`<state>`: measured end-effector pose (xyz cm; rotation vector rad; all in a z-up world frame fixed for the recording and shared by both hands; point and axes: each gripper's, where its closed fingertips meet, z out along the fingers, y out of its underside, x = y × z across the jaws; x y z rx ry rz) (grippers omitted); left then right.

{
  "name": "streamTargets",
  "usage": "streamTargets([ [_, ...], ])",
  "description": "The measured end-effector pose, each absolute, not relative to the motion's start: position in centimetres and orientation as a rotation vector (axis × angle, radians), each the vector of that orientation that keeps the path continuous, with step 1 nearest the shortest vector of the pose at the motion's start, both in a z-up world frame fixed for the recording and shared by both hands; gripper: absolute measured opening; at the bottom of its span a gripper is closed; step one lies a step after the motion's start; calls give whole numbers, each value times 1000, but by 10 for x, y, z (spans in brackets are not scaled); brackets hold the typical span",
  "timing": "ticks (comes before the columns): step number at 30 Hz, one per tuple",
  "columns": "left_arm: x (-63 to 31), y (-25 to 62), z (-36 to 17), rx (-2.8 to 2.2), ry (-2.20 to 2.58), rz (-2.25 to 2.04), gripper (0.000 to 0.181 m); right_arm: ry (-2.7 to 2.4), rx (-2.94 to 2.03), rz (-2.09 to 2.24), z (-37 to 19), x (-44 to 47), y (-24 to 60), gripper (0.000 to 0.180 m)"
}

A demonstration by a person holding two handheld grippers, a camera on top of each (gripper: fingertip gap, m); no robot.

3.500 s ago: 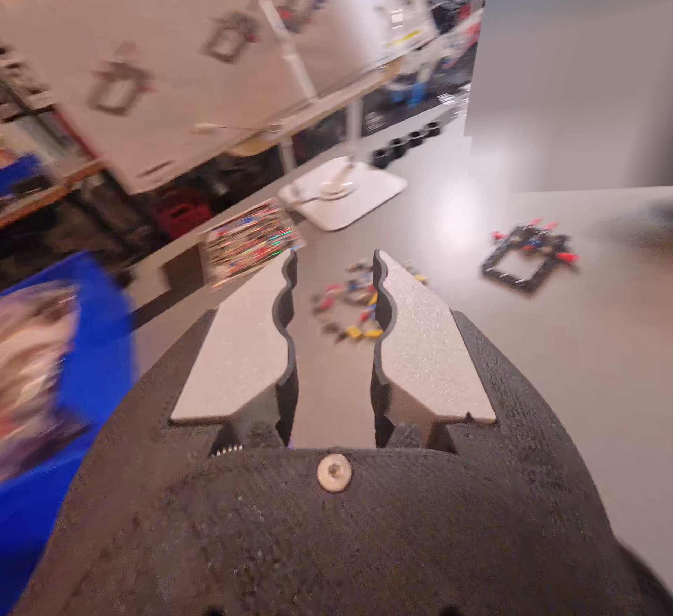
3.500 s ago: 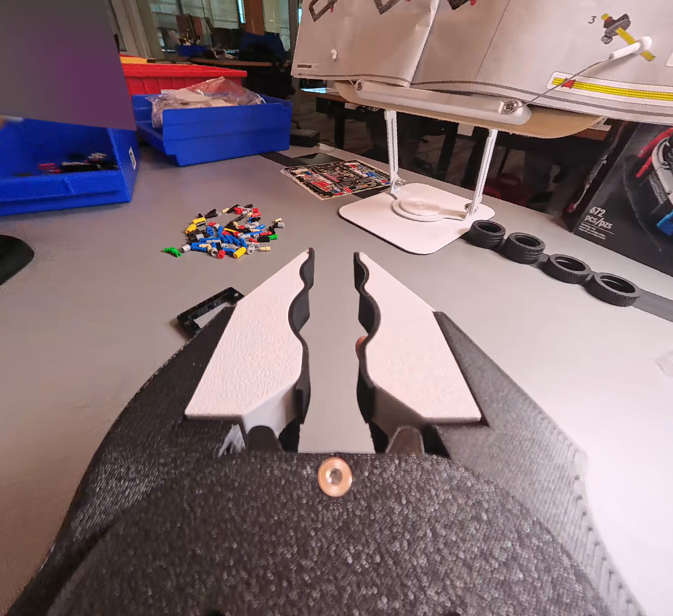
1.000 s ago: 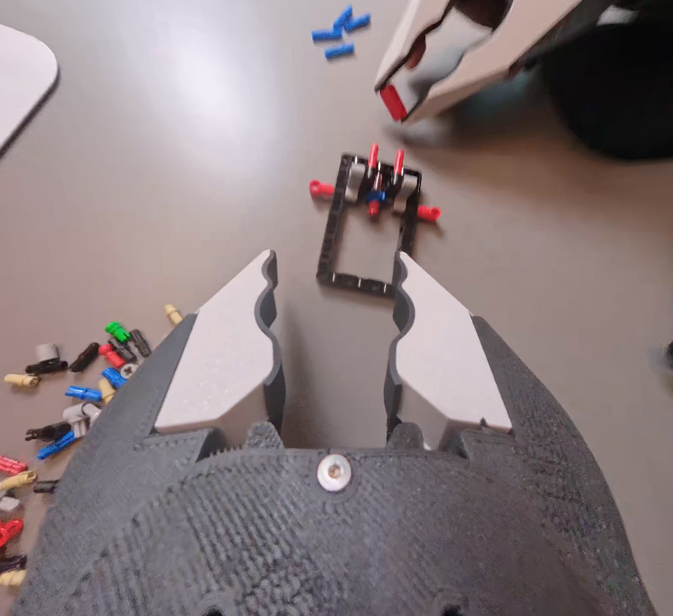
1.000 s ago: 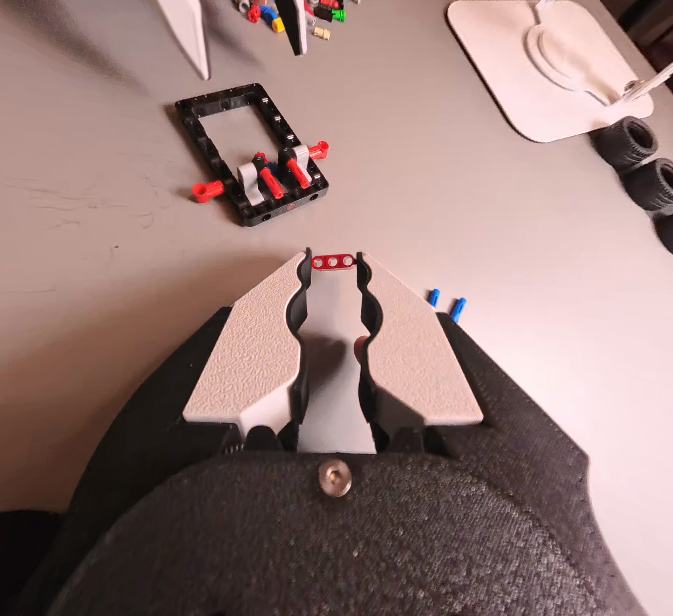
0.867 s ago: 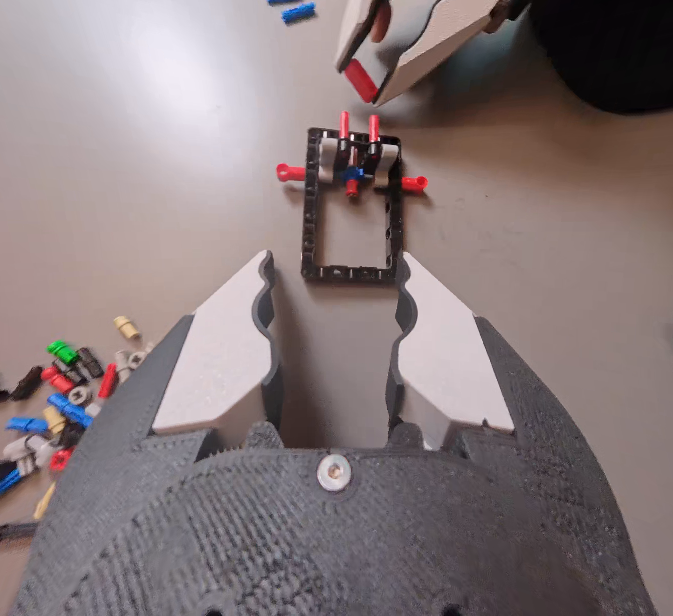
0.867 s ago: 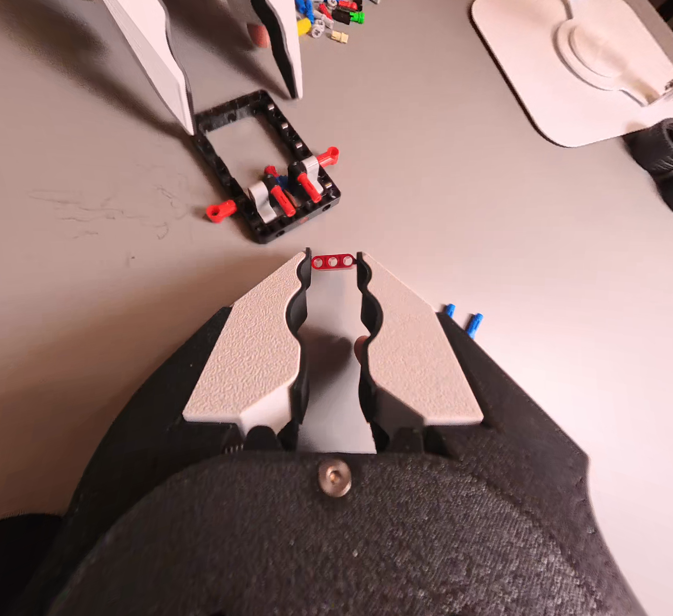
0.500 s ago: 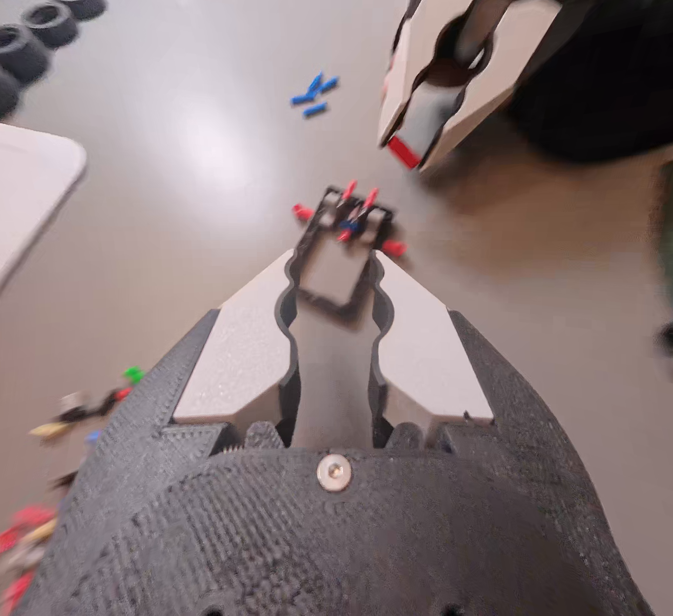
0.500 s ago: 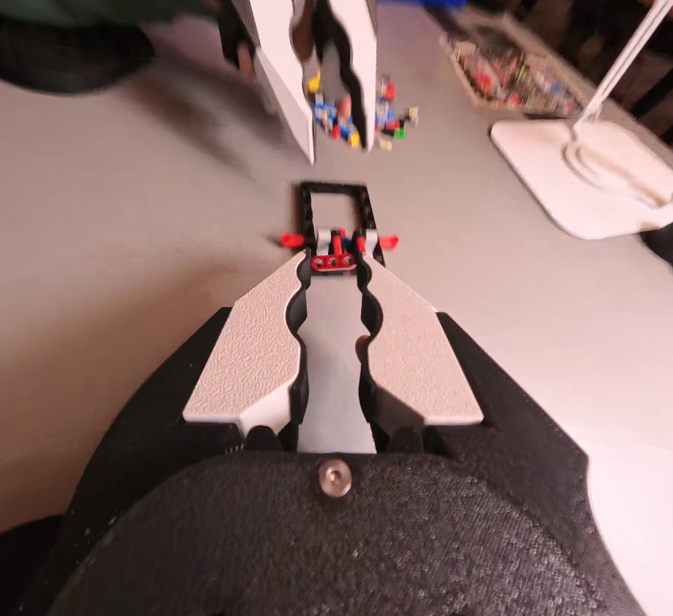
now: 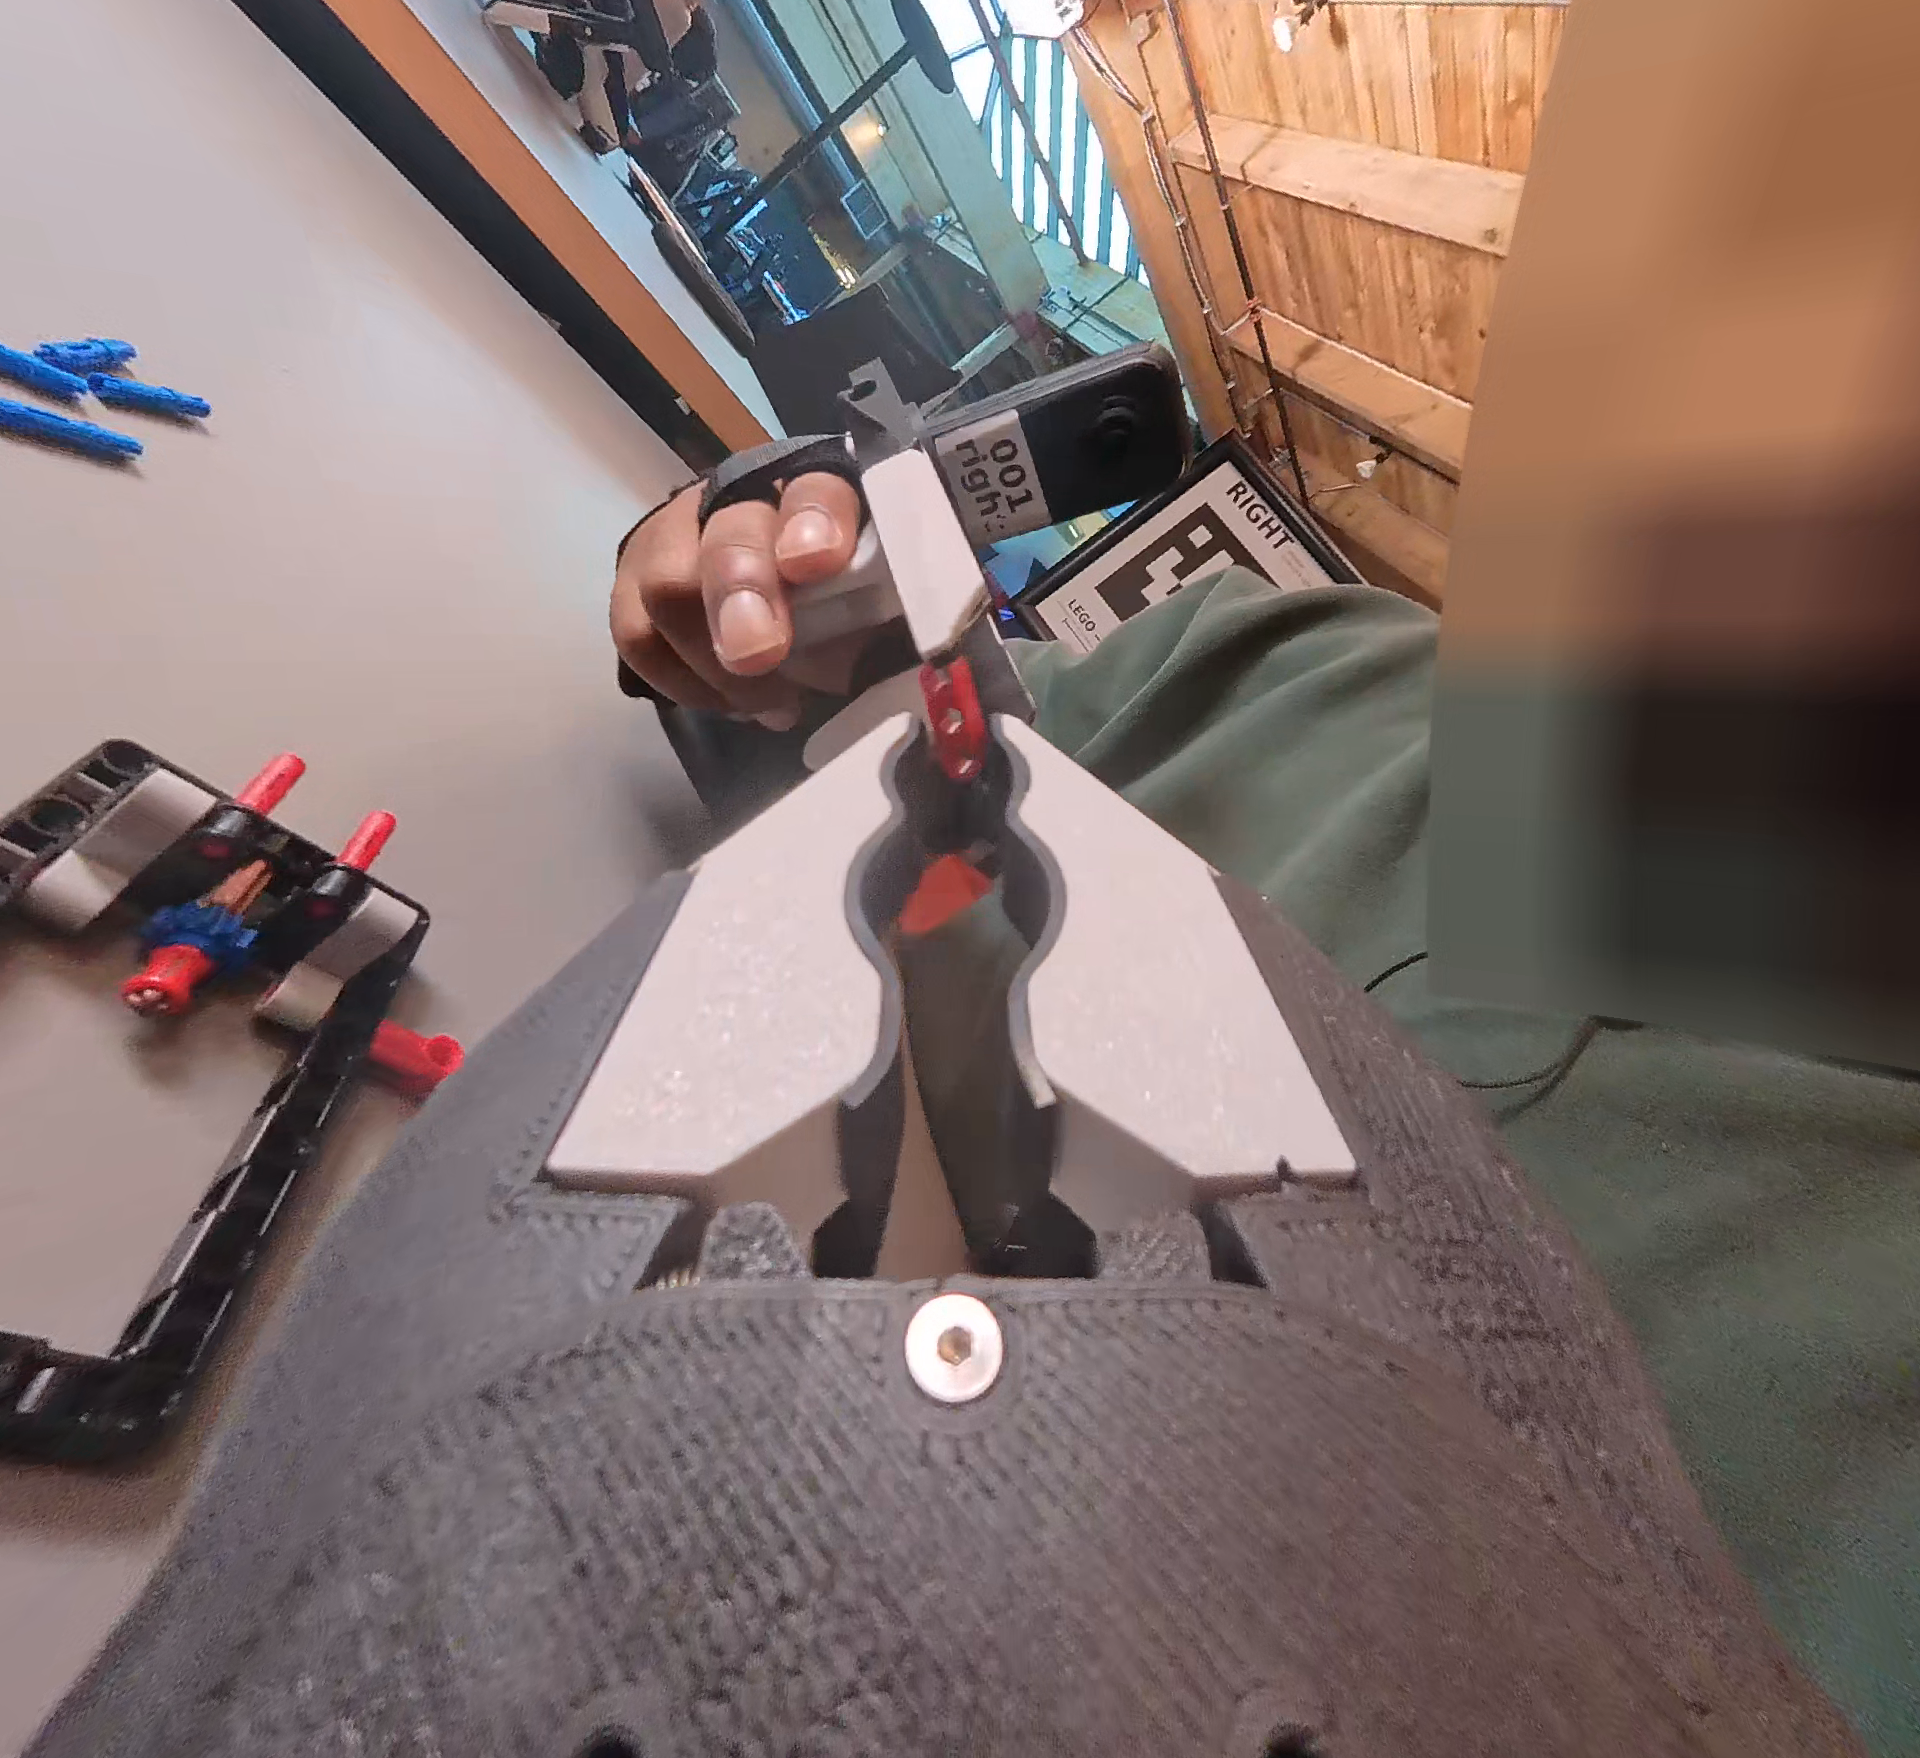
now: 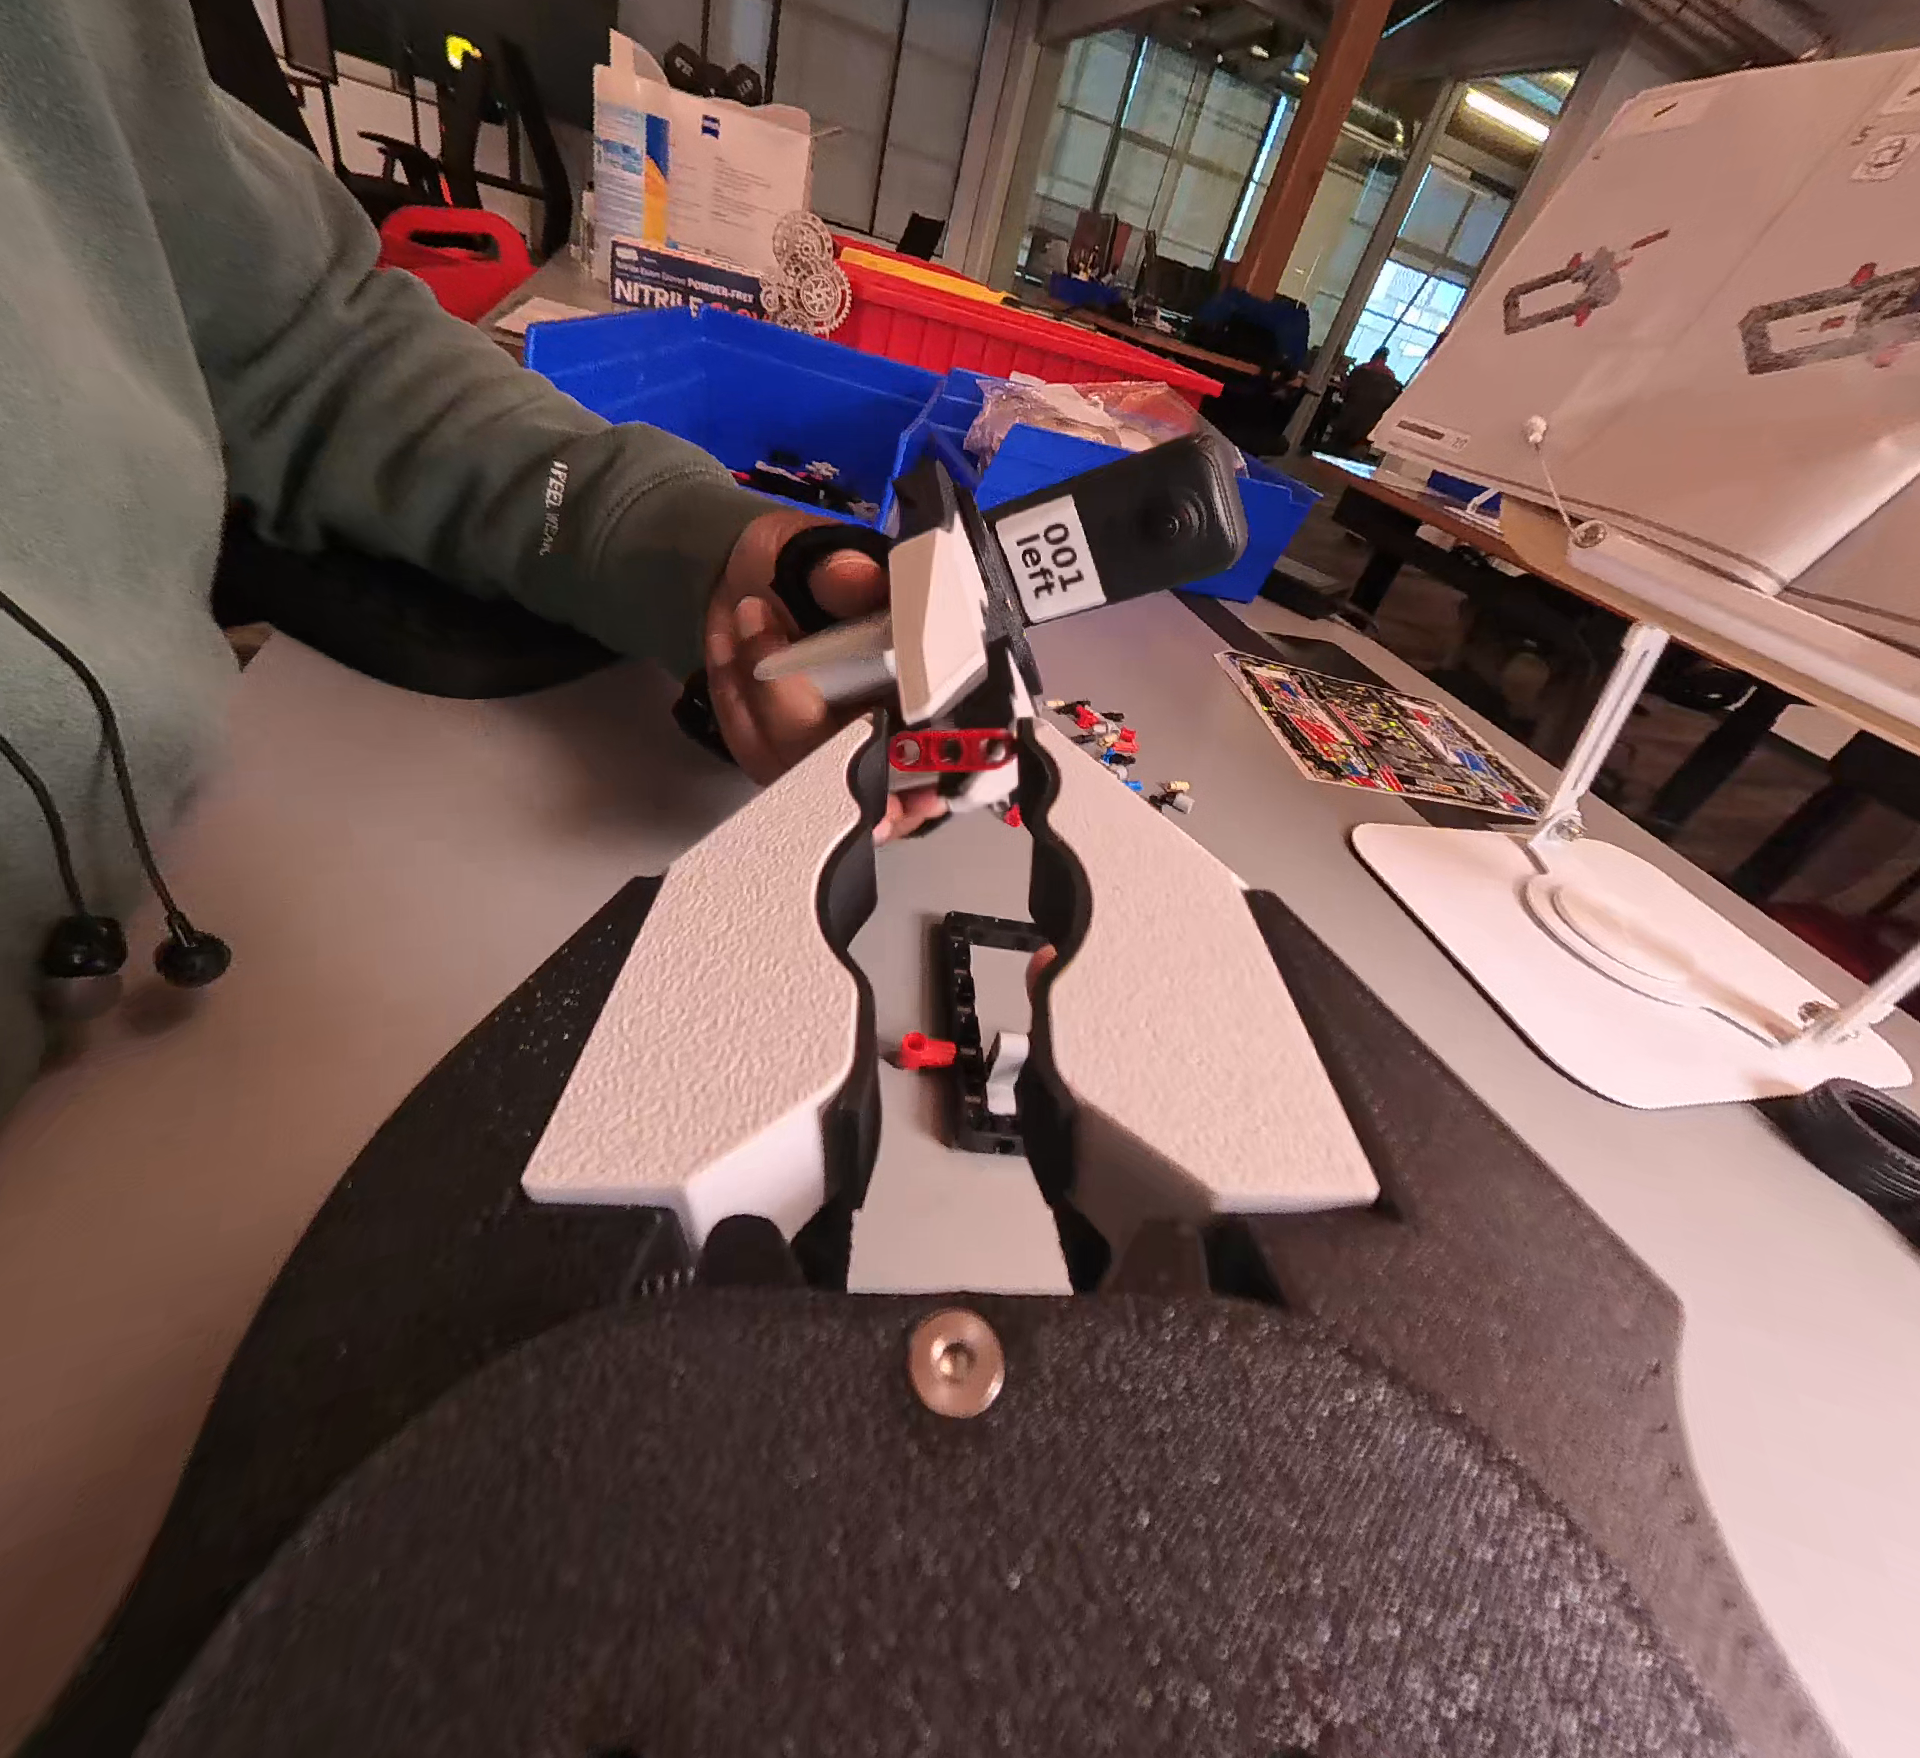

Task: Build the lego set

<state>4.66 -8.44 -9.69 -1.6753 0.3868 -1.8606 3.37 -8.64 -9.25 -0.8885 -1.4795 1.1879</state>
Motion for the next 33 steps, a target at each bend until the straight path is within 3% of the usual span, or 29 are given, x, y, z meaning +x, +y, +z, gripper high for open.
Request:
streamTargets([
  [9, 36, -61, -124, -1828, 106, -1769, 6, -1566, -966, 915, -120, 29, -64, 30],
  [14, 37, -59, -129, -1850, 68, -1752, 6, -1572, -1003, 887, -127, 27, -60, 22],
  [24, 39, -57, -129, -1829, -8, -1782, 6, -1561, -1027, 930, -127, 27, -58, 21],
  [28, 33, -55, -123, -1780, 20, -1773, 18, -1534, -1052, 1012, -123, 28, -58, 21],
  [33, 8, -47, -116, -1755, 233, -1446, 32, -1439, -1092, 1228, -109, 39, -50, 21],
])
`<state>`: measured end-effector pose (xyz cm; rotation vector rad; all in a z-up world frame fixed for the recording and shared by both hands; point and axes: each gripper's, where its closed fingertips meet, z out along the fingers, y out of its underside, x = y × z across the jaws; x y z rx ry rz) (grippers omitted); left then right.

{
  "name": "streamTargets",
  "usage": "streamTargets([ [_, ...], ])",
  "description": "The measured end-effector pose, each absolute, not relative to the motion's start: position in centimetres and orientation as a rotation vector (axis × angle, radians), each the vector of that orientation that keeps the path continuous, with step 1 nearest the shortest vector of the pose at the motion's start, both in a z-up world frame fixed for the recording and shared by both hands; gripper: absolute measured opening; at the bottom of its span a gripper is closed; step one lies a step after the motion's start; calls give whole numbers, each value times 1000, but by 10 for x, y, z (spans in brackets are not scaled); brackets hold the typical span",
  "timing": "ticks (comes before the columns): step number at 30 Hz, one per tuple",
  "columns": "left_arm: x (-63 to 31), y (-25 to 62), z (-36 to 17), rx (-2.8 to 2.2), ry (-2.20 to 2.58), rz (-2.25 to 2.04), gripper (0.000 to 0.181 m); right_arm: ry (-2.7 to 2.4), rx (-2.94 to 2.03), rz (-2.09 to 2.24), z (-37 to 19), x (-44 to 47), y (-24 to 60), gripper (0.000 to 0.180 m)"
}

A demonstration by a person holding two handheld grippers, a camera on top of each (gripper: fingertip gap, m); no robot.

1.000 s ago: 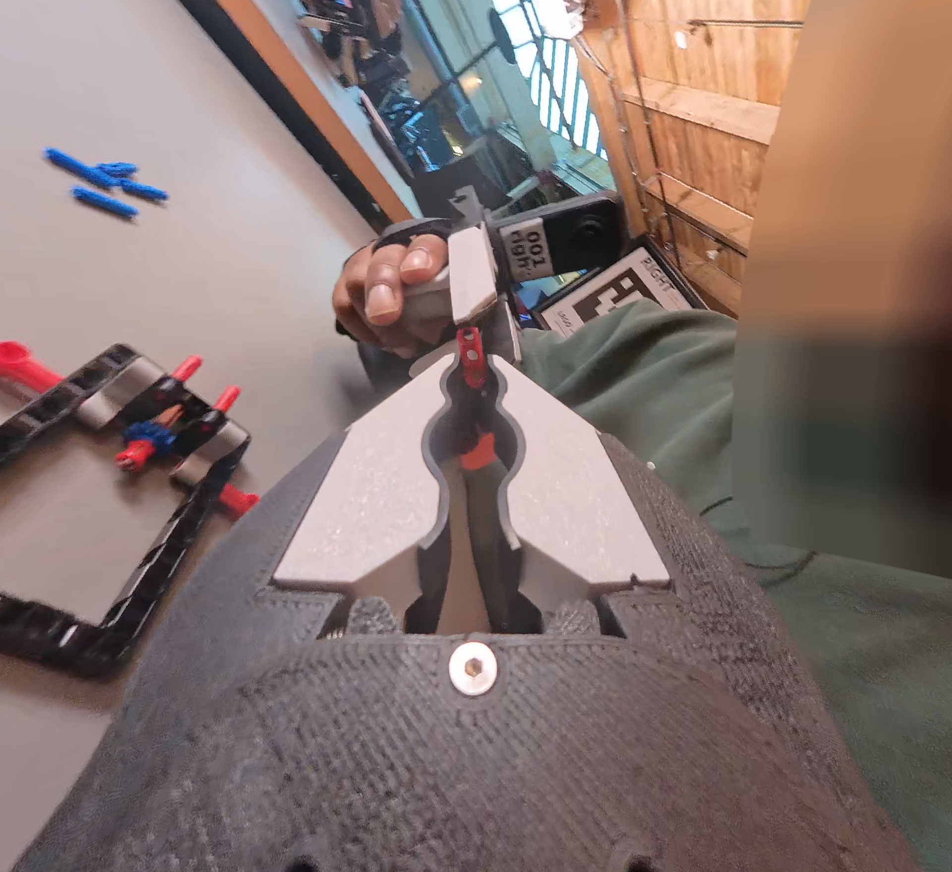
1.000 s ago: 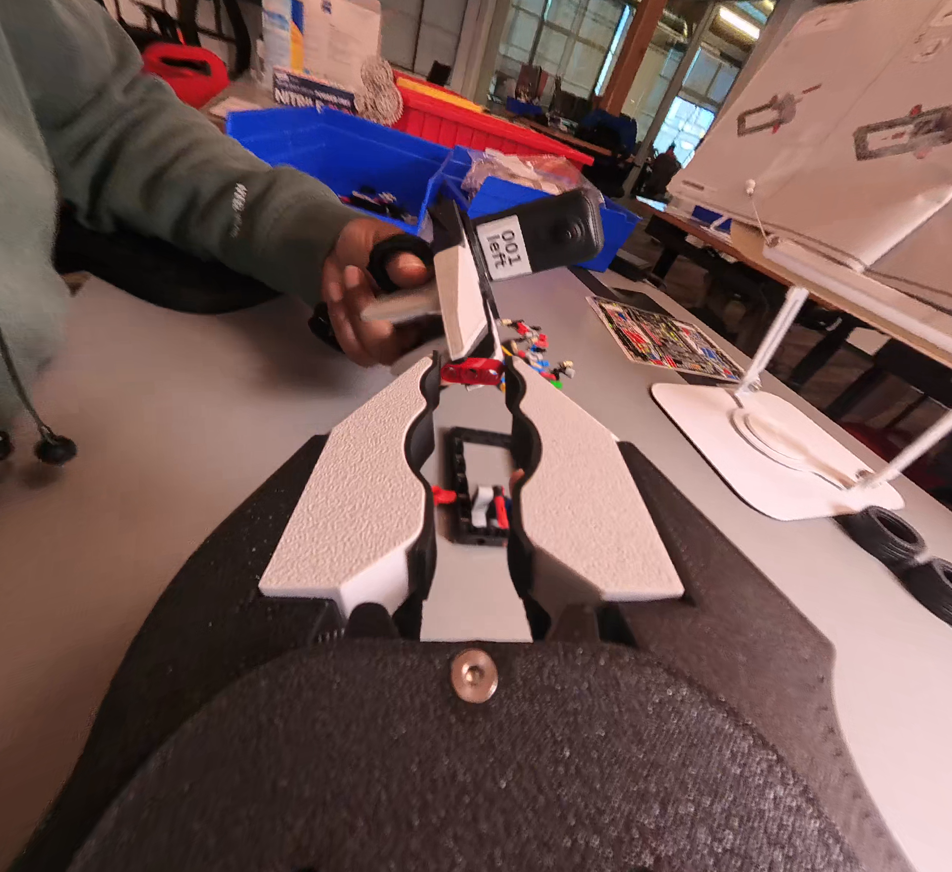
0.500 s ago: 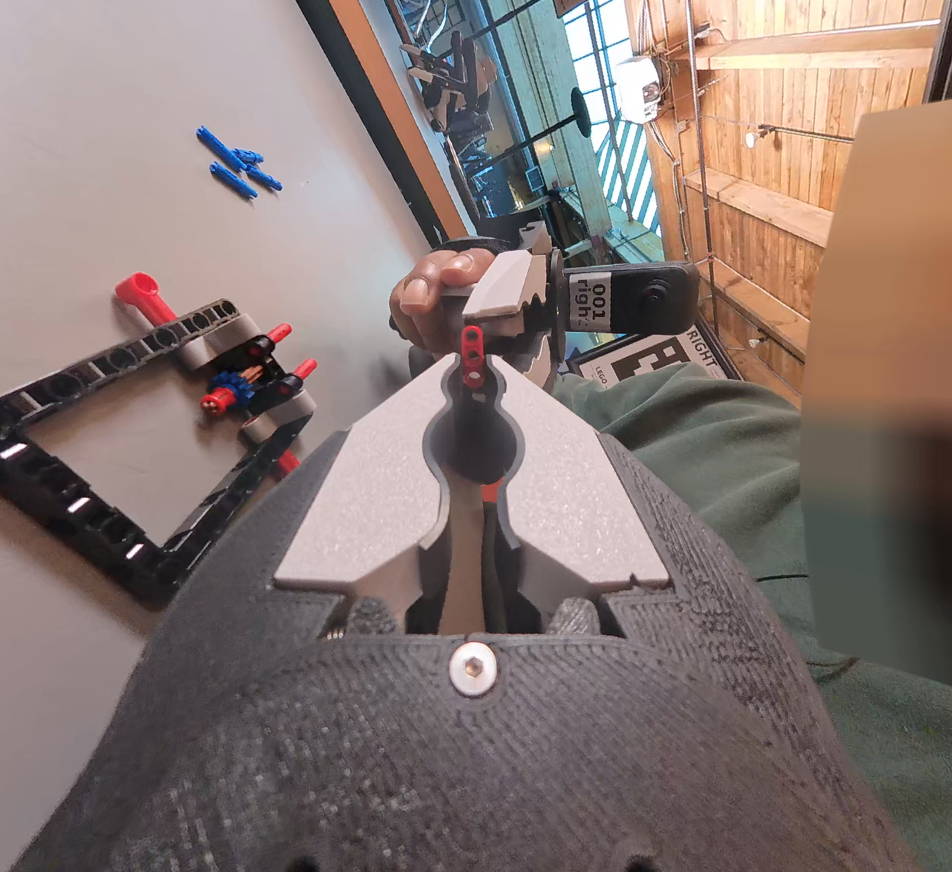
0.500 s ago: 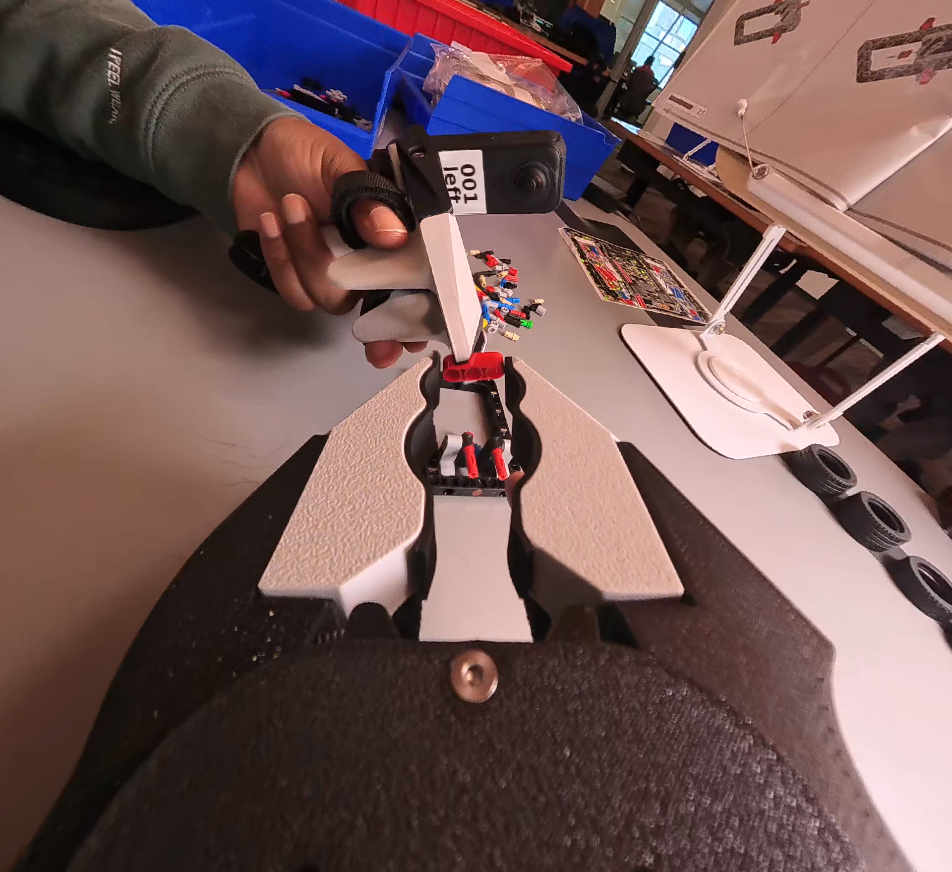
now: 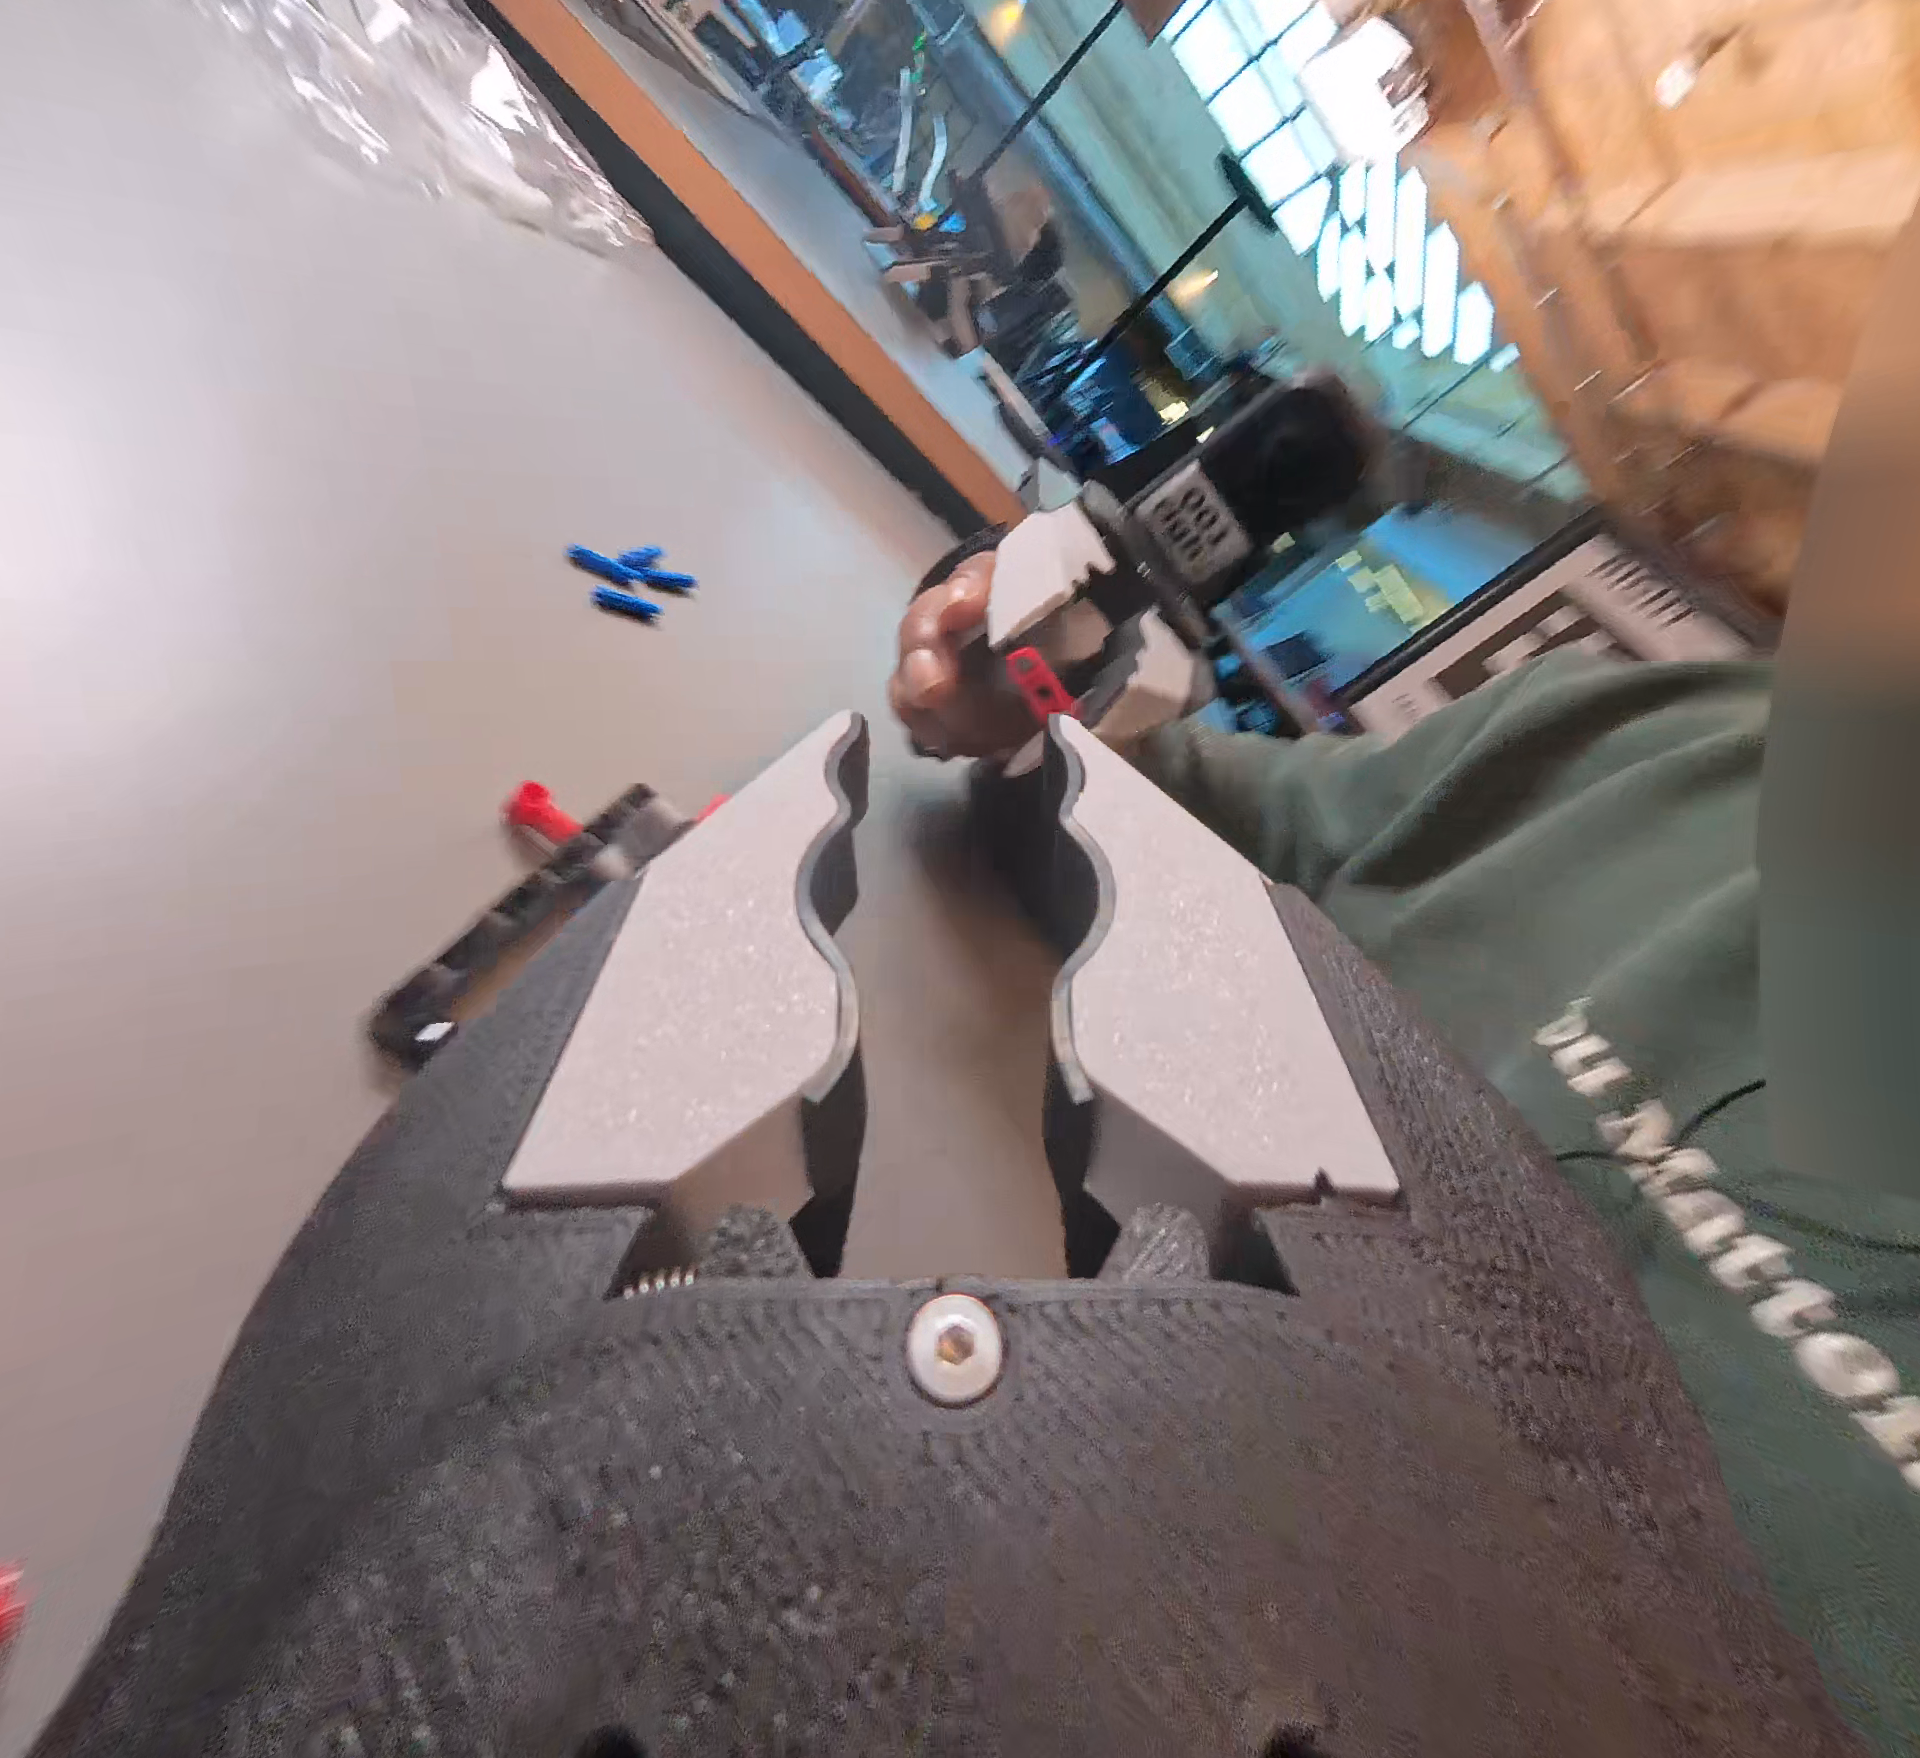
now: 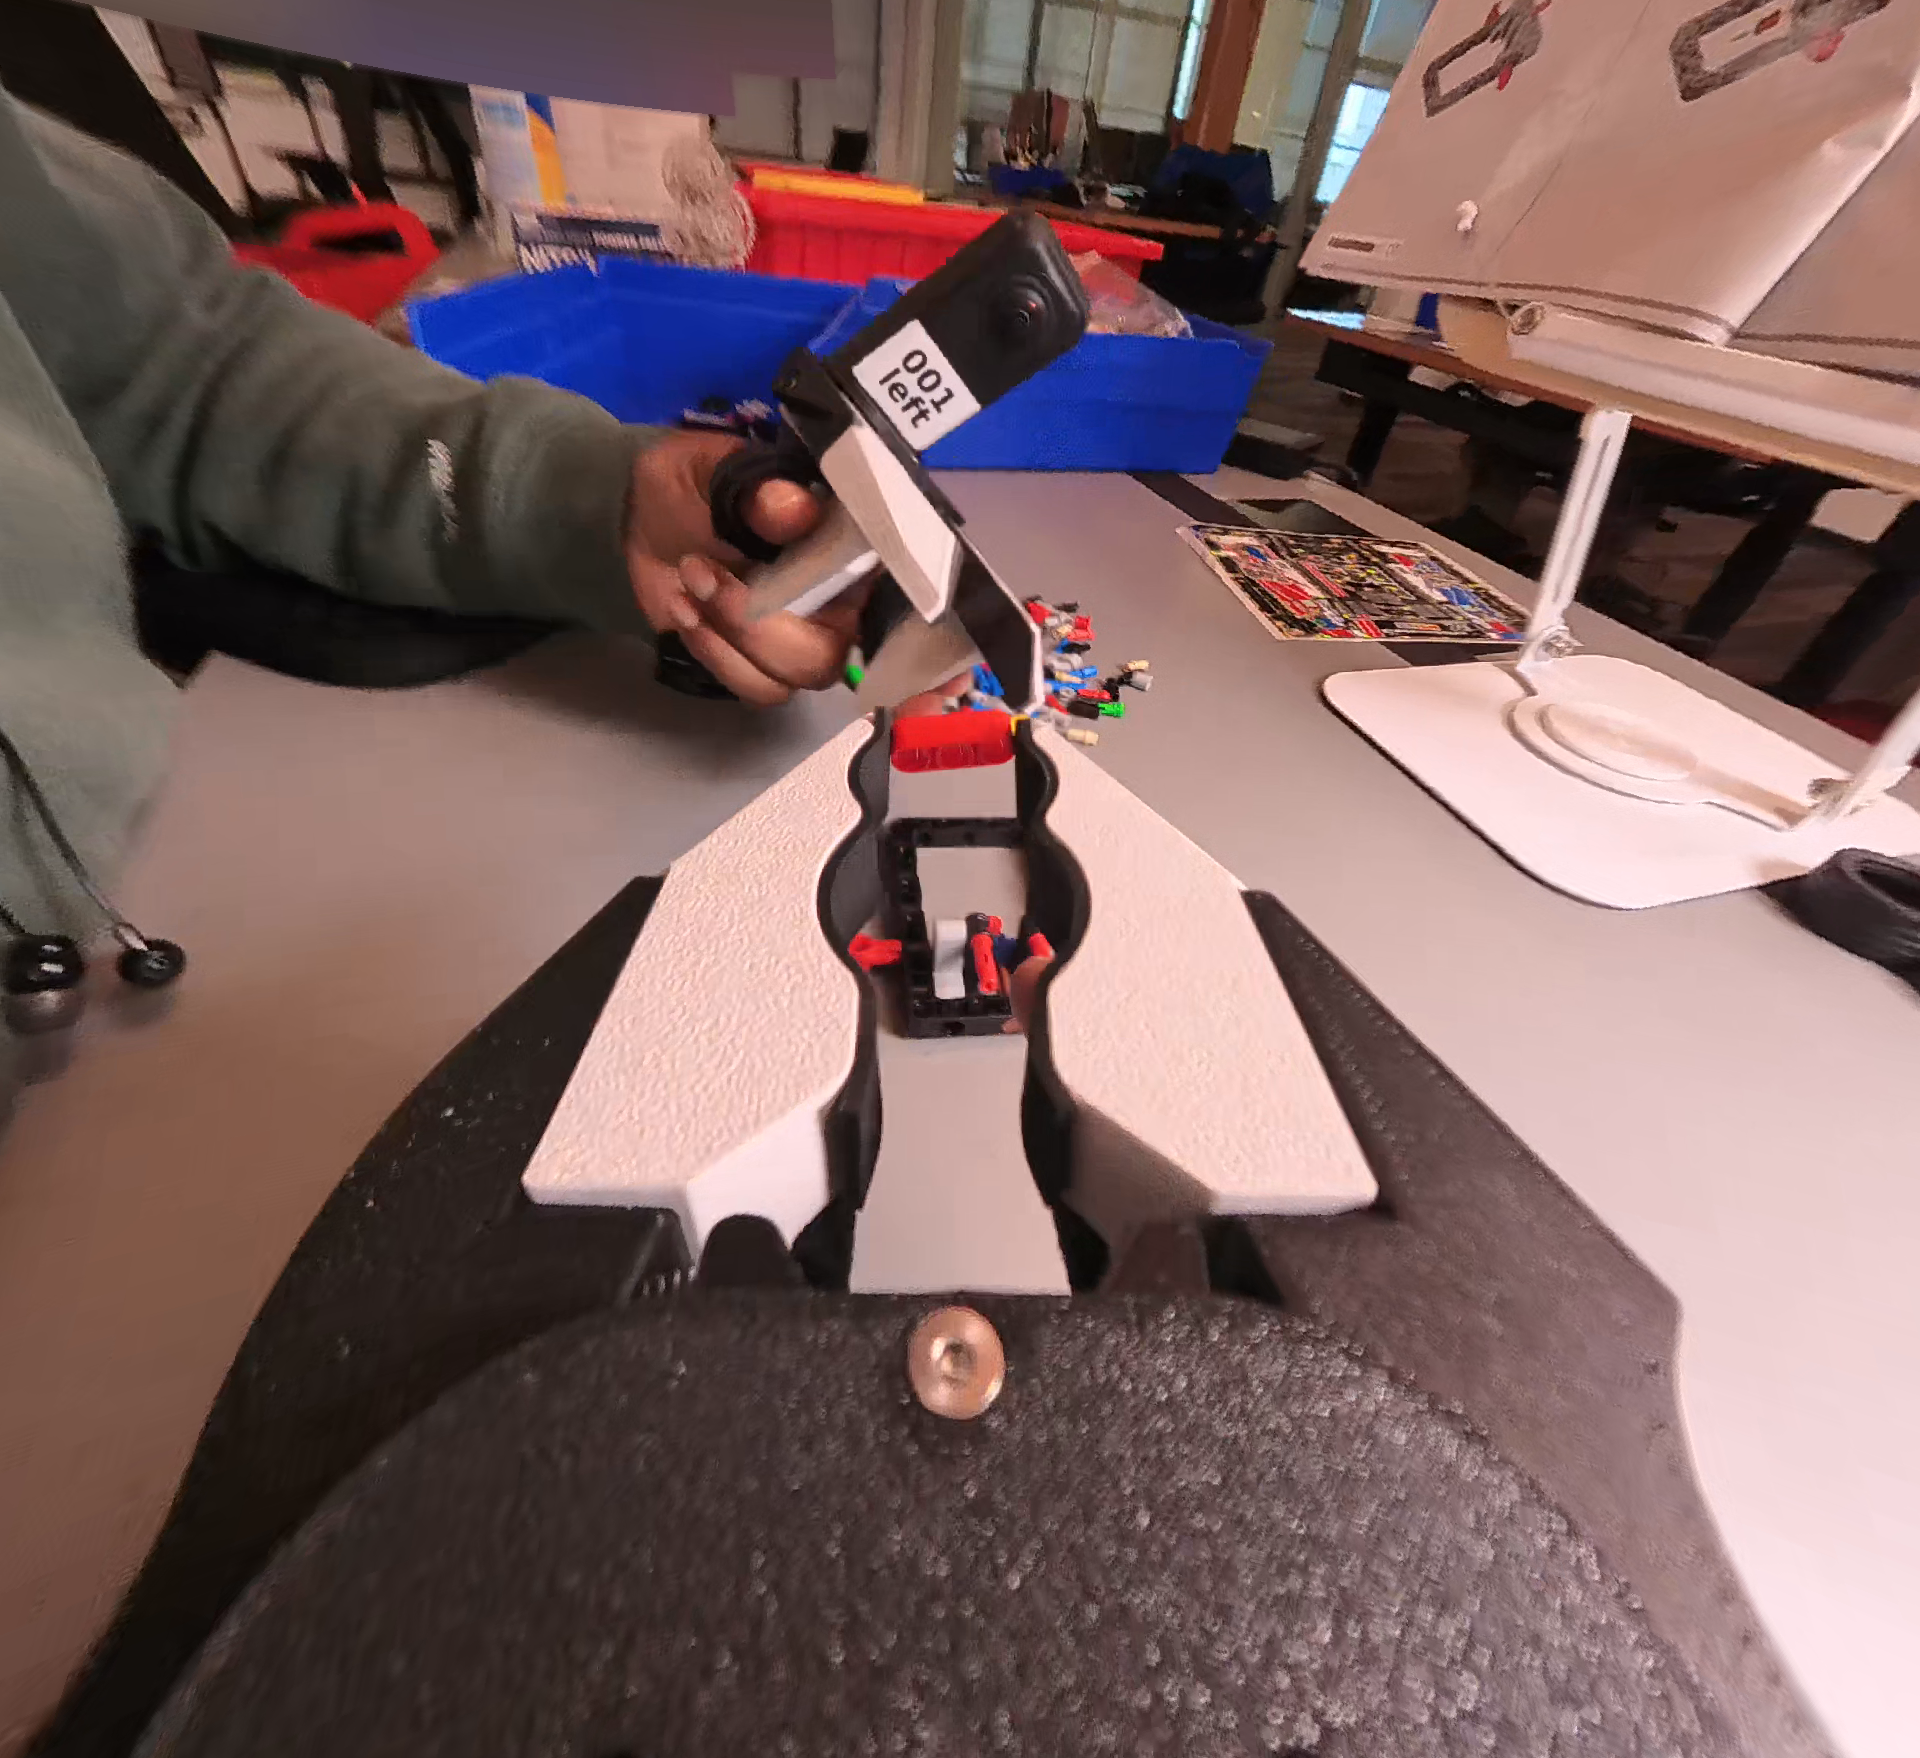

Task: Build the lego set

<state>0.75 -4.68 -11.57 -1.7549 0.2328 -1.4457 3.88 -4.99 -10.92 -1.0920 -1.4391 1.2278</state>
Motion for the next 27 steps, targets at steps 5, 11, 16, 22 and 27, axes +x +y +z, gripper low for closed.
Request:
streamTargets([
  [5, -6, -41, -136, -1858, 474, -1071, 40, -1354, -1086, 1481, -95, 52, -47, 22],
  [11, -1, -41, -149, -1897, 552, -1032, 42, -1242, -1026, 1650, -72, 65, -45, 22],
  [16, -1, -43, -177, -1987, 749, -875, 39, -1374, -1143, 1395, -104, 56, -29, 21],
  [22, 0, -40, -198, -2058, 913, -763, 35, -1578, -1316, 1104, -154, 44, -18, 22],
  [27, 7, -37, -201, -2050, 1002, -714, 35, -1660, -1382, 994, -174, 37, -17, 22],
])
